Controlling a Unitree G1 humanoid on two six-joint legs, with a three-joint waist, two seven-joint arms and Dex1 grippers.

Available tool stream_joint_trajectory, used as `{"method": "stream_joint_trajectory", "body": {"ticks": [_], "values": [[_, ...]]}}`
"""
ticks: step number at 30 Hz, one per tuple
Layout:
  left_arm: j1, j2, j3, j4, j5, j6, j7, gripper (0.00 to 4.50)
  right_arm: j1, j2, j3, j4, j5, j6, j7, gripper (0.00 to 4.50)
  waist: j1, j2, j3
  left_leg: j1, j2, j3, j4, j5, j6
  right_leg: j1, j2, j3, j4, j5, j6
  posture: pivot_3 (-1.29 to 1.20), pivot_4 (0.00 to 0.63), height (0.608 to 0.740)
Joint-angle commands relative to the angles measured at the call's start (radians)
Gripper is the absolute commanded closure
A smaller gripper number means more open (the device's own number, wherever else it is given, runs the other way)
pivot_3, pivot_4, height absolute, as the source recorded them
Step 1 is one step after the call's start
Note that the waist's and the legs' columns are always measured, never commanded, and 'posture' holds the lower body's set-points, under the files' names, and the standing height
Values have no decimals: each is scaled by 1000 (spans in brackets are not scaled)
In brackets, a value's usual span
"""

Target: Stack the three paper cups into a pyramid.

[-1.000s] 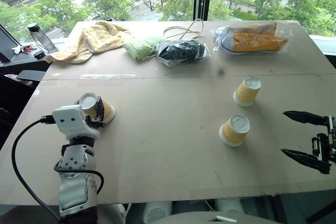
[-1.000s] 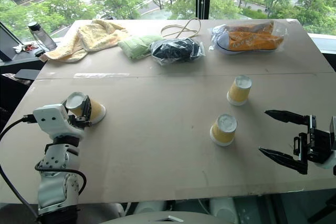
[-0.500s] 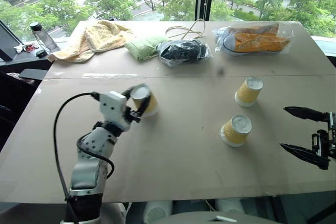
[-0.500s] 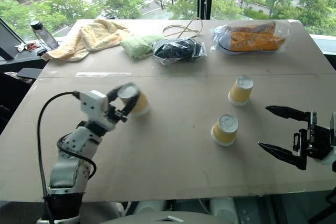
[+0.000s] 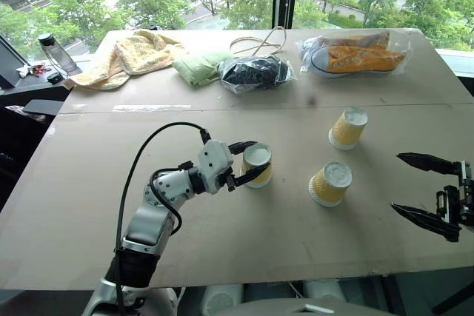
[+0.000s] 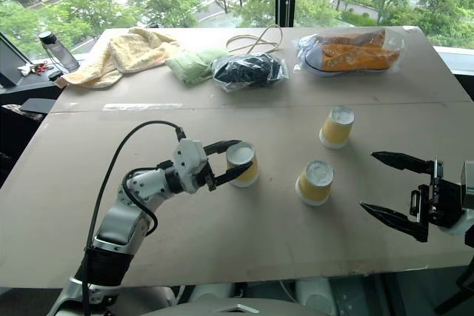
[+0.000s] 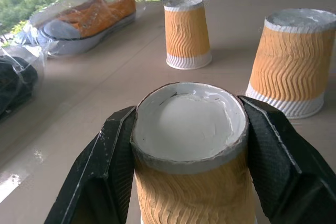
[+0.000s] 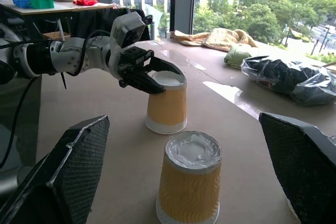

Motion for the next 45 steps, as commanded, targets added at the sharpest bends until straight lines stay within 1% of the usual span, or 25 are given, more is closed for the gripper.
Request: {"method": "stream_joint_trajectory", "body": {"ticks": [1,5,11,14,17,19,20,21,22,25,29,30,32,35,37,41,44,45], "values": [[10,-17,6,-14,-15,-22,-1,2113,7,-6,-26,-30,13,5,-9,0,0,0,0,0,0,0,0,0,0,0,0,0,0,0,0,0,150,740],[-4,-57,6,-5,-28,-9,15,2113,18,1,-28,-36,10,1,-14,0,1,0,0,0,0,0,0,0,0,0,0,0,0,0,0,0,150,740],[-54,-114,-10,63,19,-25,47,2113,19,-1,-28,-27,6,-4,-13,0,1,0,0,0,-1,0,1,0,0,0,0,0,1,0,0,0,150,740],[-74,-120,-17,103,49,-45,50,2113,16,1,-28,-23,5,-7,-15,0,1,0,0,0,-1,0,1,0,0,0,0,-1,1,0,0,0,150,740],[-91,-135,-12,126,46,-44,62,2113,16,3,-26,-16,-4,-13,-14,0,0,0,0,0,-1,0,1,0,0,0,0,-1,1,0,0,0,150,740],[-94,-138,-13,127,38,-50,52,1158,15,3,-25,-12,-5,-14,-14,0,0,0,0,0,-1,0,1,0,0,0,0,-1,1,0,0,0,150,740],[-95,-139,-13,127,37,-53,50,859,13,3,-24,-10,-6,-14,-14,0,0,0,0,0,-1,0,1,0,0,0,0,-1,1,0,0,0,150,740],[-95,-139,-12,126,37,-54,49,408,11,3,-24,-8,-7,-14,-14,0,0,0,0,0,-1,0,1,0,0,0,0,-1,1,0,0,0,150,740],[-94,-139,-11,125,38,-58,50,85,10,3,-23,-7,-8,-14,-14,0,0,0,0,0,-1,0,1,0,0,0,0,-1,1,0,0,0,150,740],[-85,-138,-3,114,38,-80,54,85,7,1,-20,-9,-10,-12,-20,0,1,0,0,0,-1,0,1,0,0,0,0,0,1,0,0,0,150,740],[-55,-125,18,43,-57,-72,-9,85,-8,5,-3,-20,-31,-8,-59,0,-2,0,0,0,0,0,1,0,0,0,0,0,1,0,0,0,150,740],[-44,-118,29,14,-85,-57,-18,85,-10,18,13,-29,-55,-11,-93,0,-2,0,0,0,0,0,1,0,0,0,0,0,1,0,0,0,150,740],[-23,-96,50,-39,-130,-24,-28,85,-8,35,50,-46,-101,4,-164,0,-1,0,0,0,0,0,1,0,0,0,0,0,1,0,0,0,150,740],[-3,-40,81,-110,-177,27,-47,85,-25,43,108,-68,-155,26,-232,0,-1,1,0,0,1,-1,1,0,0,0,0,1,1,0,0,0,150,740],[10,15,116,-186,-268,113,-68,85,-36,57,147,-80,-182,27,-272,0,-2,1,0,0,0,-1,1,0,0,0,0,0,1,0,0,0,150,740],[58,212,191,-314,-412,286,-167,85,-32,66,221,-84,-255,17,-307,0,-3,2,1,0,1,-1,1,0,0,0,0,0,1,0,0,0,150,740],[72,354,259,-345,-493,395,-231,85,-45,84,257,-68,-272,-3,-308,0,0,3,2,0,1,-1,1,0,0,0,0,-1,0,0,0,0,150,740],[70,387,274,-348,-504,416,-249,85,-49,88,265,-63,-277,-6,-310,0,0,2,2,0,0,0,1,0,0,0,0,-1,0,0,0,0,150,740]]}}
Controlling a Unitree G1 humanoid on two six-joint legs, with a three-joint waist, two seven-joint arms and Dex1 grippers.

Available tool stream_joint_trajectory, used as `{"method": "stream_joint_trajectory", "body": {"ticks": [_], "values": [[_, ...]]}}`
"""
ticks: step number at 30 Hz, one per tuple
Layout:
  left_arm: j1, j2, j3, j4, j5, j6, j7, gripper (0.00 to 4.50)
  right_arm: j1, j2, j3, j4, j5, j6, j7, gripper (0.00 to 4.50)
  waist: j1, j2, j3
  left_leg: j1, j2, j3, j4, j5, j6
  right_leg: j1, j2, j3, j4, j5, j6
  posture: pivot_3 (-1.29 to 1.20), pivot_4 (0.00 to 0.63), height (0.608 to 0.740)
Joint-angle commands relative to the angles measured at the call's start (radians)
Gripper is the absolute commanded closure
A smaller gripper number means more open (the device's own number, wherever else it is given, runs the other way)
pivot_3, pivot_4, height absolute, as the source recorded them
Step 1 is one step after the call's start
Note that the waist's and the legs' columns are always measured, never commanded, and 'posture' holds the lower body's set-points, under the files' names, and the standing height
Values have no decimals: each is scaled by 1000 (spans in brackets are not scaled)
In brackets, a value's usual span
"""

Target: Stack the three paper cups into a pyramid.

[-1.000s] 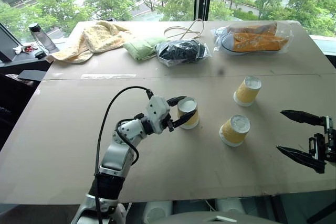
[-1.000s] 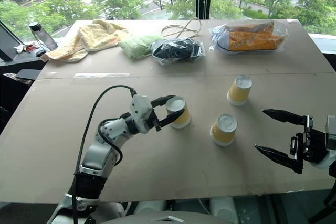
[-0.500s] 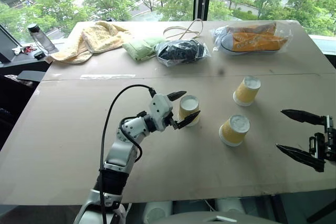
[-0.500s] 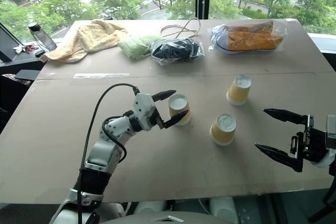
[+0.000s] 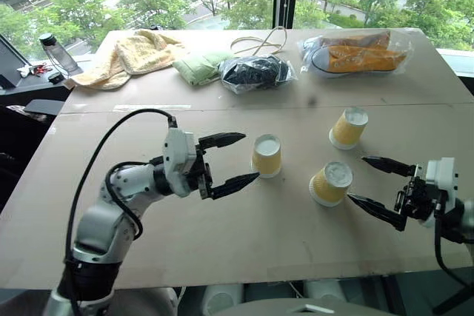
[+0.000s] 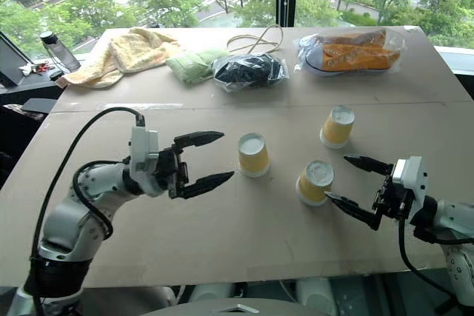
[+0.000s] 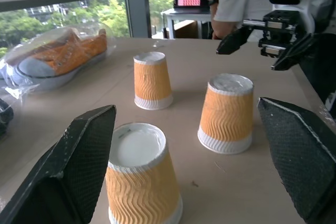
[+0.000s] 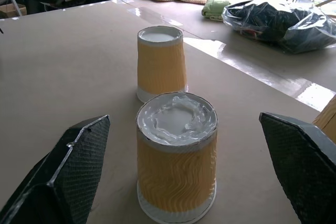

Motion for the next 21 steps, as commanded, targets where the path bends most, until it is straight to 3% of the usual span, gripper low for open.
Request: {"method": "stream_joint_trajectory", "body": {"ticks": [1,9,21], "values": [[-9,137,92,-59,-103,118,-77,85,-24,21,27,2,-20,-38,-13,0,-1,-2,1,0,0,0,0,0,0,0,0,0,0,0,0,0,150,740],[-57,225,125,-93,-147,205,-113,85,-53,40,69,57,-67,-85,-6,0,-1,-1,2,0,0,1,0,0,0,0,0,0,-1,0,0,0,150,740],[-107,196,129,-113,-203,260,-80,85,-103,46,108,89,-61,-88,9,0,-2,-1,2,0,0,1,0,0,0,-1,1,1,0,0,0,0,150,740]]}}
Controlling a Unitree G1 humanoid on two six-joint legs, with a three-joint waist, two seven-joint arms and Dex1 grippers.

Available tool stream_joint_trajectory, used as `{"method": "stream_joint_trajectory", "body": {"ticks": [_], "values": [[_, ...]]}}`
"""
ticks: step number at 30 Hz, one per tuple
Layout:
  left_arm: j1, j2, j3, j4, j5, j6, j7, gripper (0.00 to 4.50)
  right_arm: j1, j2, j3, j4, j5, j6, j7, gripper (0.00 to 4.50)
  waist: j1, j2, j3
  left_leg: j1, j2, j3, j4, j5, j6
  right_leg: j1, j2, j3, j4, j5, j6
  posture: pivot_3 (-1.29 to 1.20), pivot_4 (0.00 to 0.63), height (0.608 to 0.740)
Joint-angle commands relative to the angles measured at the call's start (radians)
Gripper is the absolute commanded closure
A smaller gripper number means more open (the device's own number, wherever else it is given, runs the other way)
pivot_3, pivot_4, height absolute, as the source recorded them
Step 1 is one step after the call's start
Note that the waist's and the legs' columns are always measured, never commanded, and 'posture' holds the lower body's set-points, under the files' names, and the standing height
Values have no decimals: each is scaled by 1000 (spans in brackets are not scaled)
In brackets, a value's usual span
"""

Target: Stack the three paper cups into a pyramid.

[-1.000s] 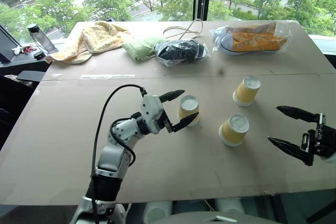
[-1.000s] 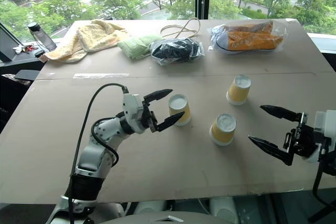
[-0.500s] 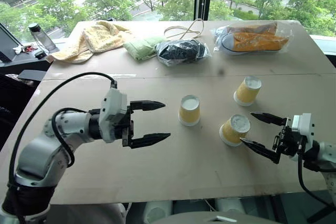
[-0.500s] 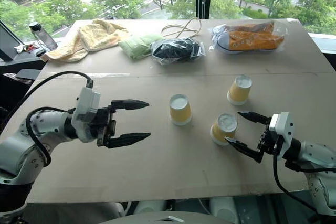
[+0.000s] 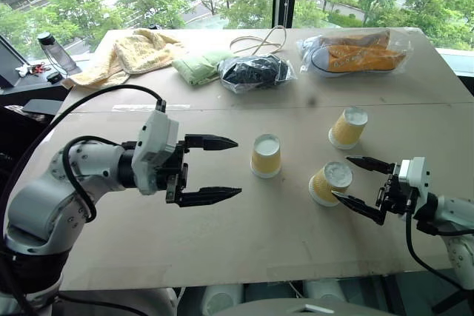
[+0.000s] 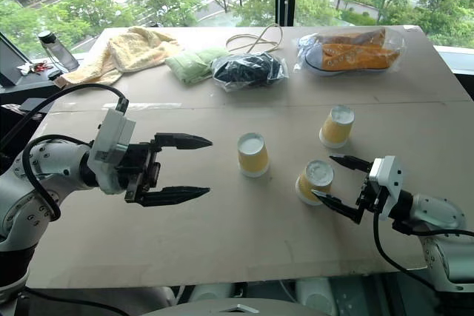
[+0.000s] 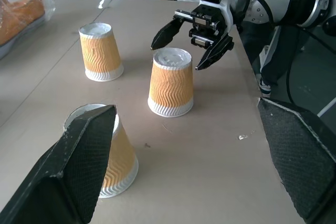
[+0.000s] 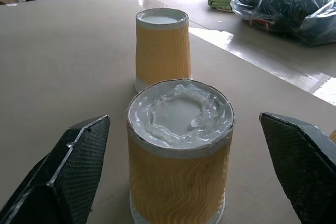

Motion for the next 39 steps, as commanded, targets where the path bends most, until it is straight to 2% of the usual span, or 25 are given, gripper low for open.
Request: {"method": "stream_joint_trajectory", "body": {"ticks": [1,8,11,12,13,15,21,31,39], "values": [[-16,-4,32,-32,-51,31,22,85,-9,0,7,-5,20,-8,19,0,0,0,0,0,0,0,0,0,0,0,0,0,0,0,0,0,150,740],[-12,0,42,-45,-75,60,33,85,-12,2,26,-4,29,7,26,0,0,0,0,0,0,0,0,0,0,0,0,0,0,0,0,0,150,740],[-8,3,48,-46,-75,66,32,0,-15,3,37,-3,31,14,29,1321,0,0,0,0,0,0,0,0,0,0,0,0,0,0,0,0,150,740],[-6,4,51,-46,-74,67,31,0,-16,4,39,-2,30,13,31,1892,0,0,0,0,0,0,0,0,0,0,0,0,0,0,0,0,150,740],[-4,5,53,-47,-75,70,30,0,-16,6,41,0,31,12,32,2207,0,0,0,0,0,0,0,0,0,0,0,0,0,0,0,0,150,740],[0,7,59,-52,-80,76,30,0,-18,7,43,3,29,10,32,2412,0,0,0,0,0,0,0,0,0,0,0,0,0,0,0,0,150,740],[60,16,106,-45,-72,79,20,0,-89,29,55,10,24,21,-3,2414,-5,0,0,0,0,0,0,0,0,0,0,0,0,0,0,0,150,740],[240,-23,198,-41,-16,15,31,0,-370,93,192,177,-43,82,-19,2414,-24,0,1,-1,0,0,0,0,0,-1,-1,0,1,0,0,0,150,740],[294,-37,223,-49,0,-13,35,0,-455,114,235,274,-85,100,-7,2414,-22,0,1,-1,0,0,0,0,0,-1,-2,0,1,0,0,0,150,740]]}}
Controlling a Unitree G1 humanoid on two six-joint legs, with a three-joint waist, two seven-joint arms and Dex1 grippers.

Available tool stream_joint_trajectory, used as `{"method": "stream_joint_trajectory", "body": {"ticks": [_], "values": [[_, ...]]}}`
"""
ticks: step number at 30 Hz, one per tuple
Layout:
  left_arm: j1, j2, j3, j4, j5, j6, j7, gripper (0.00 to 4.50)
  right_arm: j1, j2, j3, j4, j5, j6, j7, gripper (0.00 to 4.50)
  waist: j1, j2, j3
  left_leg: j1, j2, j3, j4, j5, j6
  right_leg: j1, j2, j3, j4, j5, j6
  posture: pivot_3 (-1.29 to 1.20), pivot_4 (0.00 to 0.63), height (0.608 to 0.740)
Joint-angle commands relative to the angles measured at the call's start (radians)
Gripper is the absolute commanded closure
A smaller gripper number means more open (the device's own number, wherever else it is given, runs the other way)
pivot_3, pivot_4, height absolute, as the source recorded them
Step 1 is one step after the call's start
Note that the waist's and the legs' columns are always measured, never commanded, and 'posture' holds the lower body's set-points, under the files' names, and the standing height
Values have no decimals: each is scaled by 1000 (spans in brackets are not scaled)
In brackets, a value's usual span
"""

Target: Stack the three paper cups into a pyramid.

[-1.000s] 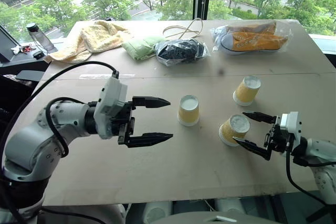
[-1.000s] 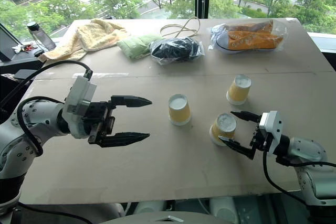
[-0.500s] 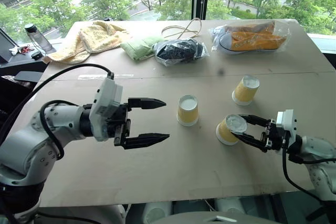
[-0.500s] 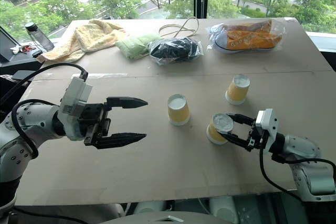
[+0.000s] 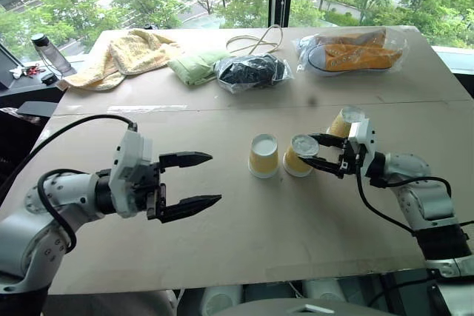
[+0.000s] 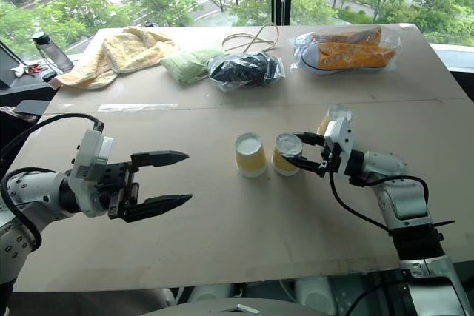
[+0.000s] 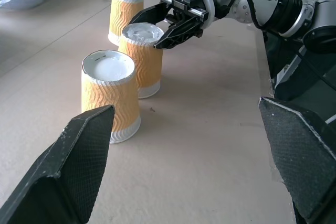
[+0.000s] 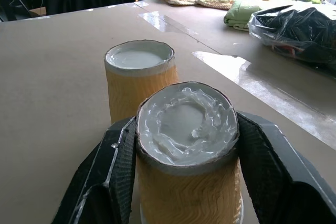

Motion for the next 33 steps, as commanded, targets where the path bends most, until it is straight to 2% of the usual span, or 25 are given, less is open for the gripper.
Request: {"method": "stream_joint_trajectory", "body": {"ticks": [1,11,16,17,20,28,33], "values": [[8,-4,35,-27,9,-28,1,0,-22,-1,9,-8,3,34,10,2414,-2,0,0,0,0,0,0,0,0,0,0,0,0,0,0,0,150,740],[-1,-5,29,1,26,-54,-2,0,-29,21,19,-55,34,152,-13,2414,-4,0,0,1,0,0,0,0,0,0,0,0,0,0,0,0,150,740],[-12,-7,20,8,35,-58,-7,0,-30,29,14,-59,34,161,-18,111,-4,0,0,0,0,0,0,0,0,0,0,0,0,0,0,0,150,740],[-14,-7,18,10,35,-59,-7,0,-29,29,12,-59,33,161,-18,34,-4,0,0,0,0,0,-1,0,0,-1,0,0,0,0,0,0,150,740],[-18,-6,15,12,36,-60,-8,0,-24,20,-7,-65,40,160,-17,34,-4,0,0,0,0,0,-1,0,0,-1,0,0,0,0,0,0,150,740],[-51,1,28,13,-7,-30,-7,0,60,-112,-139,-193,117,187,6,34,0,0,0,-1,0,0,-1,0,0,-1,-1,0,0,0,0,0,150,740],[-138,-8,-3,-7,-71,36,60,0,70,-138,-259,-163,95,134,-77,34,-2,0,0,0,0,0,-1,0,0,0,-1,0,0,0,0,0,150,740]]}}
